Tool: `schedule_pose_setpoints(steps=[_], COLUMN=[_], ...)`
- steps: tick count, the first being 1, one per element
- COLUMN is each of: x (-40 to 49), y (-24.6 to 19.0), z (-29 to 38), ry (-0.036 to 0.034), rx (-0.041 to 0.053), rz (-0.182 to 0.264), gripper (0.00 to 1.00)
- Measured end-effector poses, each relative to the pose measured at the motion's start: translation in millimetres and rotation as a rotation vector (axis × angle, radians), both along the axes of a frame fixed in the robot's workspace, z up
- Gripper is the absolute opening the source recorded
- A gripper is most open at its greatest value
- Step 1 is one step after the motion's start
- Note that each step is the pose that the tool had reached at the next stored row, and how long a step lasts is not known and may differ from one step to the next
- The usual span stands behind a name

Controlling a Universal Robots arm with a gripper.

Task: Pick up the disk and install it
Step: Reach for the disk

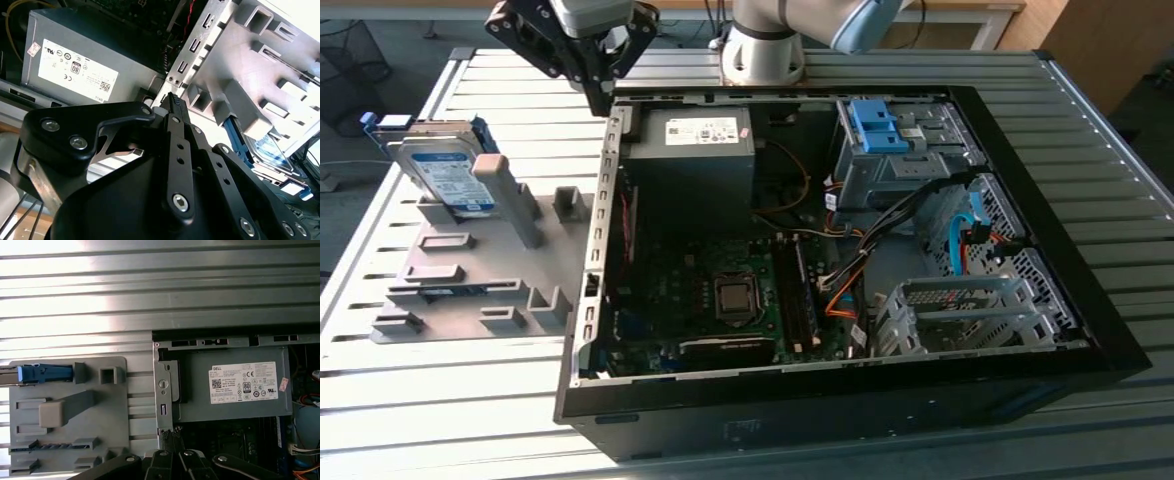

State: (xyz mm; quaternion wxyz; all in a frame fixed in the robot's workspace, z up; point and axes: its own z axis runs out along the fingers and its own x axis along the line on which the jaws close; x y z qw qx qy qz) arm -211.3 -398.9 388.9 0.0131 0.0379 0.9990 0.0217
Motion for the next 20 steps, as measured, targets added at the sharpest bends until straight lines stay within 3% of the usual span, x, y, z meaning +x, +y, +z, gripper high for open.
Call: schedule_pose_setpoints(steps=[20], x=[-18.1], y=[0.0], z=[-1.3], ry=[0.0001], rx=[-0.0001], rz=[0.0], gripper=[0.11])
